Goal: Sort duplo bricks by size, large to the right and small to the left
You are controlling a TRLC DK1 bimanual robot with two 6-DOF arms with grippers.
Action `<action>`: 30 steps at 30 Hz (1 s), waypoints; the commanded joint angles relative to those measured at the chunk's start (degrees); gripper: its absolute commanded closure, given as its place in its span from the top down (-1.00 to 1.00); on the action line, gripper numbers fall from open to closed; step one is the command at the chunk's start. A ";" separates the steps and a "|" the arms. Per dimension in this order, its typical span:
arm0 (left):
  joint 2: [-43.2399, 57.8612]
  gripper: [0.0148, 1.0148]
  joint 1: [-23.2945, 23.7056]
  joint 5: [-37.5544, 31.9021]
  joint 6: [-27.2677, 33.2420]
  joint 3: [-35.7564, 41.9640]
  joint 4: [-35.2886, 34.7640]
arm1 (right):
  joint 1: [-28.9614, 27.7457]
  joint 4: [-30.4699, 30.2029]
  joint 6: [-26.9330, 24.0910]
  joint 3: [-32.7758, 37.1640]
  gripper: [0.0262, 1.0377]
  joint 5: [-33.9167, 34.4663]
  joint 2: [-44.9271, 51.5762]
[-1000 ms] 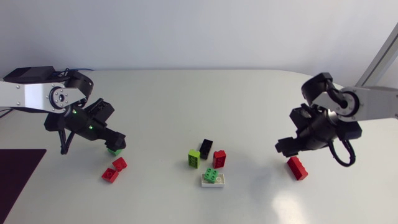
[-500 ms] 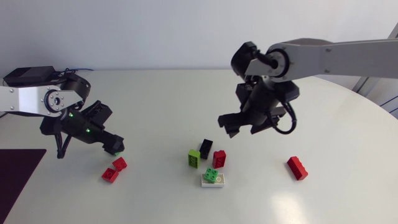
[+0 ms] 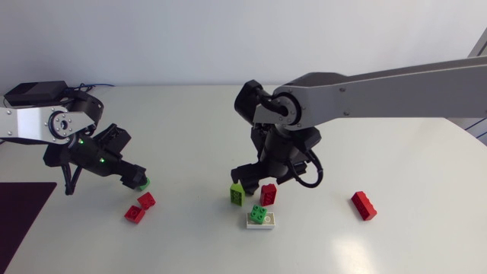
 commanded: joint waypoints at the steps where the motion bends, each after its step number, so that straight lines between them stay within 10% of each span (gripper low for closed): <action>1: 0.52 0.92 0.28 0.54 0.98 -1.80 0.49 | 0.18 0.43 1.79 -1.07 0.66 0.28 2.36; 25: 1.93 0.92 0.37 0.62 0.80 -2.50 2.07 | -2.99 4.39 1.35 -4.15 0.35 0.46 6.05; 30: 1.93 0.92 0.37 0.62 0.89 -2.59 2.16 | -2.99 5.79 1.35 -4.33 -0.36 0.46 5.53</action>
